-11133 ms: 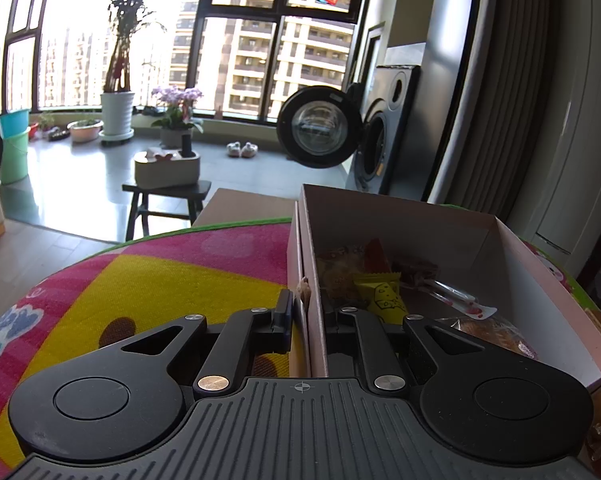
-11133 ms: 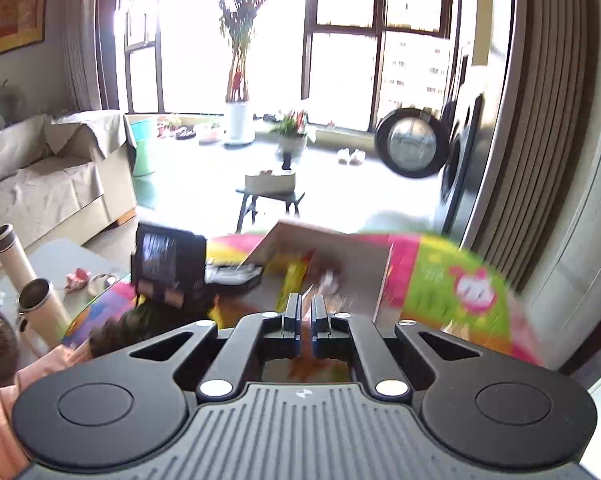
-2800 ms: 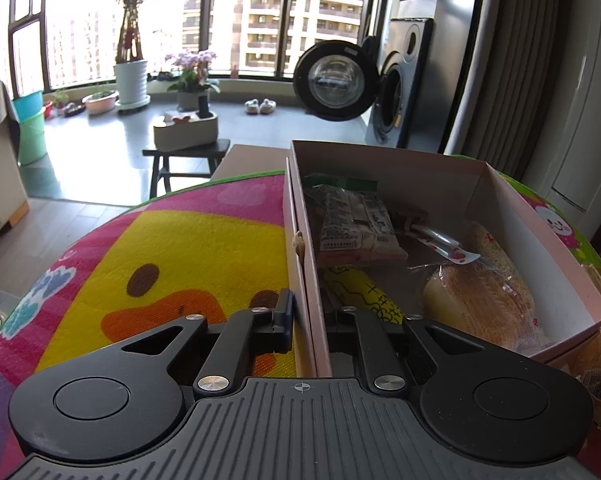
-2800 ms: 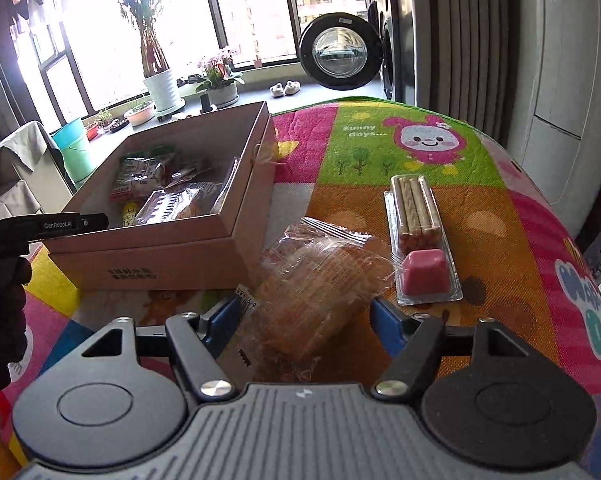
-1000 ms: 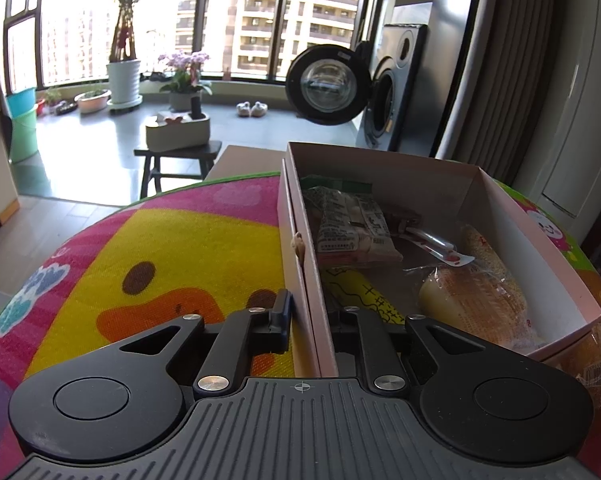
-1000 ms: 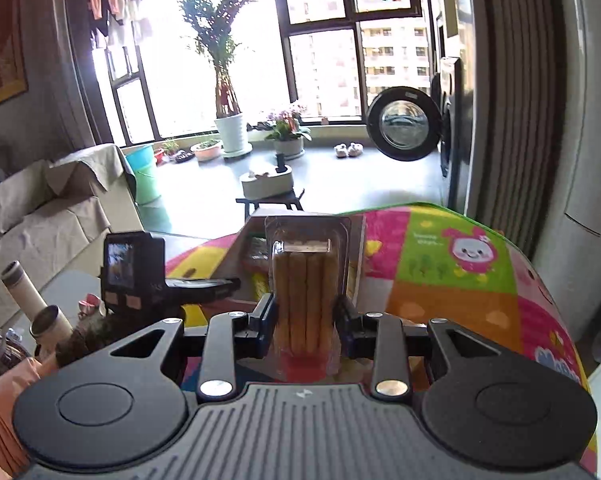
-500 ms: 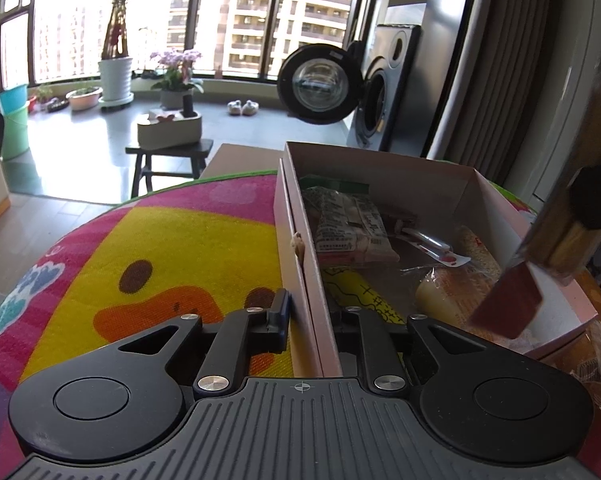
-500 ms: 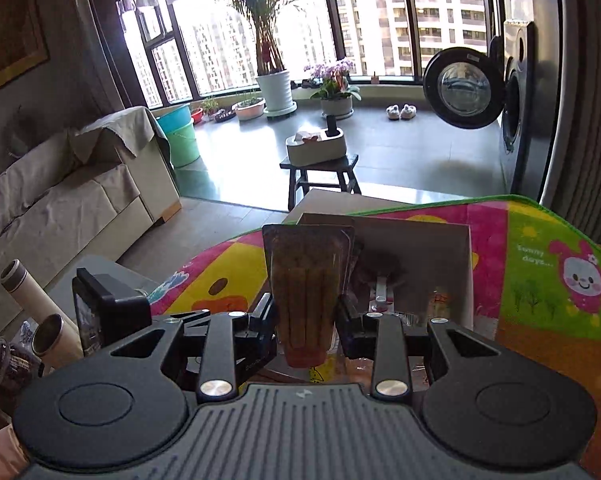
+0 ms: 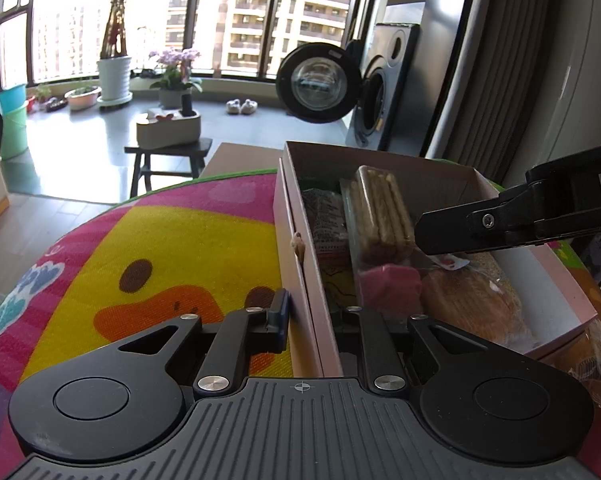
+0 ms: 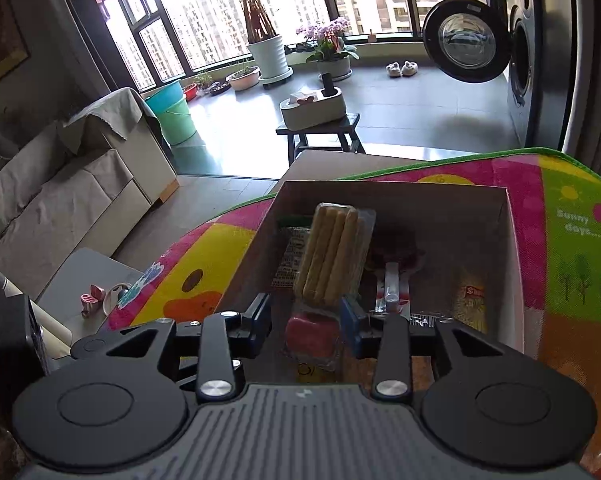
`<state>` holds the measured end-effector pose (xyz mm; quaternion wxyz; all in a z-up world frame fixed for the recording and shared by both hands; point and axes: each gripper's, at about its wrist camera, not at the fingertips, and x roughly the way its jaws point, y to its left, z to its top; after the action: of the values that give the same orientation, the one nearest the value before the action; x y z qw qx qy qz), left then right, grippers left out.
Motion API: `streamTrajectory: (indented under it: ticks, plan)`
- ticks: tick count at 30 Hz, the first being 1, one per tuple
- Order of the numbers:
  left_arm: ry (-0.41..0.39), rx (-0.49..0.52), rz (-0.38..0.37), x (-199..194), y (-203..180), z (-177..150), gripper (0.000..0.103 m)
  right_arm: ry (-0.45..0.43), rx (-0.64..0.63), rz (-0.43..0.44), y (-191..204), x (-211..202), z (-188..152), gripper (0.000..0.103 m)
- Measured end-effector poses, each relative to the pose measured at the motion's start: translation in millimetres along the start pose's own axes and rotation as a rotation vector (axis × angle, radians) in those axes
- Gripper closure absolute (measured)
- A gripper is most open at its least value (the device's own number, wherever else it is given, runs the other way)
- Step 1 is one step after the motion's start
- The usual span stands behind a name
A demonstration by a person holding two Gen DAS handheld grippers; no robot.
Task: Organize objects
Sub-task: 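Lower the wafer tray into the box and open the right tool, then grasp the last wrapped round bread roll with the right tool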
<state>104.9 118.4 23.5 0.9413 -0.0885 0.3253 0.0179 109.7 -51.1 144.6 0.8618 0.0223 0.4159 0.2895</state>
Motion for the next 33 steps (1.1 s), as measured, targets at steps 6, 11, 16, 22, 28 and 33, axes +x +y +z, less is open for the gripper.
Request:
streamTrajectory:
  ticks: [6,11,16,22,28,33]
  plan:
    - [0.000,0.002,0.001,0,0,0,0.085,-0.038,0.026,-0.021,-13,-17,-9,0.052]
    - [0.003,0.005,0.008,0,1,-1,0.085,-0.135,-0.012,-0.119,-24,-54,-30,0.031]
    - [0.007,0.008,0.020,1,0,-1,0.086,-0.215,-0.095,-0.286,-42,-93,-65,0.016]
    - [0.010,0.008,0.039,0,-2,-2,0.087,-0.278,-0.160,-0.612,-90,-129,-95,0.012]
    - [0.011,0.002,0.055,-2,-4,-1,0.088,-0.308,-0.170,-0.665,-112,-144,-139,0.002]
    - [0.015,0.013,0.067,-2,-6,0,0.088,-0.252,-0.013,-0.430,-105,-134,-154,0.000]
